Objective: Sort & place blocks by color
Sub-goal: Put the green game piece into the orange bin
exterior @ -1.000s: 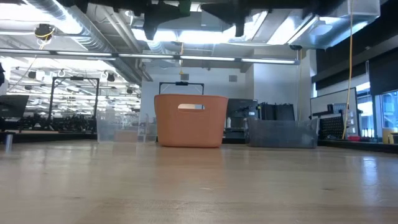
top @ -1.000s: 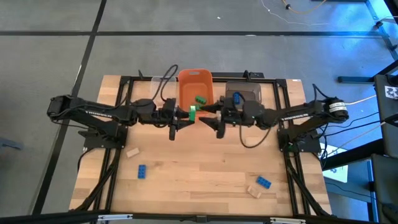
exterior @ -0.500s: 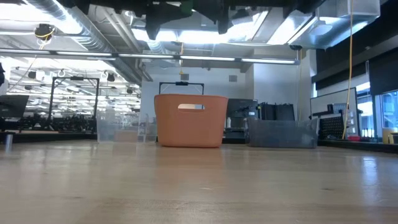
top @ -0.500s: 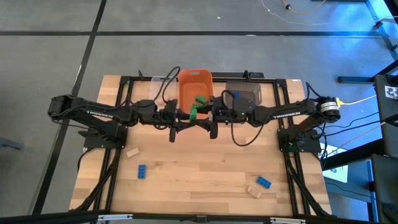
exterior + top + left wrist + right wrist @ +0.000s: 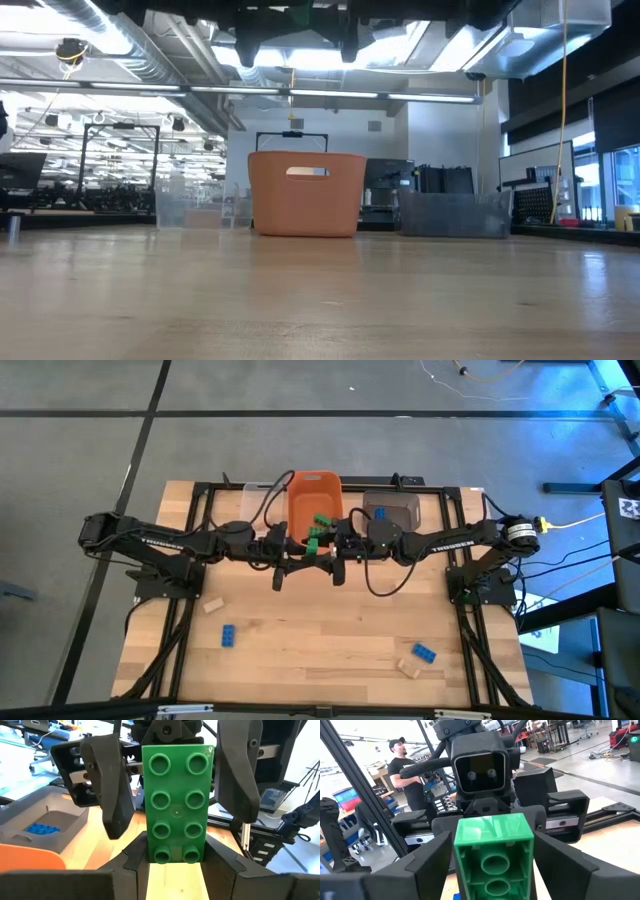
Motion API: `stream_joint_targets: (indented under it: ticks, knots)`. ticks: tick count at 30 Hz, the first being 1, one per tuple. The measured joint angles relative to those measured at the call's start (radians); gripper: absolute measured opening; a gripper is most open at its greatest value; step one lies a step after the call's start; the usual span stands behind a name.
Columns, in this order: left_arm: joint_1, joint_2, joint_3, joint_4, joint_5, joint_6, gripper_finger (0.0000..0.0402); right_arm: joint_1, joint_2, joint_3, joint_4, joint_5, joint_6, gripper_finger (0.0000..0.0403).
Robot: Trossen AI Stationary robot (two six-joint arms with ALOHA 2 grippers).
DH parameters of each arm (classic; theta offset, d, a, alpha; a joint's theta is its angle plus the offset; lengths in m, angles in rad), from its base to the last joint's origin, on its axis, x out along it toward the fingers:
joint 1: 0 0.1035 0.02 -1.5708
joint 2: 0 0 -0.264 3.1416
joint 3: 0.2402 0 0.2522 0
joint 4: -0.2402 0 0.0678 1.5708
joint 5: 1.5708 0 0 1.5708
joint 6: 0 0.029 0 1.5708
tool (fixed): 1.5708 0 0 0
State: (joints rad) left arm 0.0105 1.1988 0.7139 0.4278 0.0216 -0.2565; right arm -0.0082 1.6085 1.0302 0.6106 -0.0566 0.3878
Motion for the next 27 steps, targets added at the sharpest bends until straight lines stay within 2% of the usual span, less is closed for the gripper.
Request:
stream_joint_targets:
  ticks: [3, 6, 13, 16, 18, 23, 27]
  knots:
    - [0.000, 0.000, 0.000, 0.000, 0.000, 0.002, 0.0125, 0.000, 0.000, 0.000, 0.005, 0.000, 0.001, 0.0266]
    - [0.000, 0.000, 0.000, 0.000, 0.000, 0.003, 0.0125, 0.000, 0.000, 0.000, 0.005, 0.000, 0.001, 0.0243]
    - [0.000, 0.000, 0.000, -0.001, -0.005, -0.004, 0.0125, 0.000, 0.000, 0.000, 0.003, 0.001, -0.019, 0.0138]
    - [0.014, 0.000, 0.000, -0.001, 0.008, -0.043, 0.0132, -0.005, -0.007, 0.000, -0.010, -0.024, -0.024, 0.0139]
    - [0.026, -0.004, 0.002, -0.022, 0.027, -0.049, 0.0158, -0.015, -0.020, 0.000, -0.042, -0.044, -0.027, 0.0139]
    - [0.069, -0.049, 0.000, -0.121, 0.064, -0.092, 0.0226, -0.061, -0.122, 0.000, -0.234, -0.076, -0.100, 0.0139]
    - [0.117, -0.140, 0.000, -0.238, 0.067, -0.095, 0.0241, -0.103, -0.227, -0.003, -0.432, -0.072, -0.179, 0.0139]
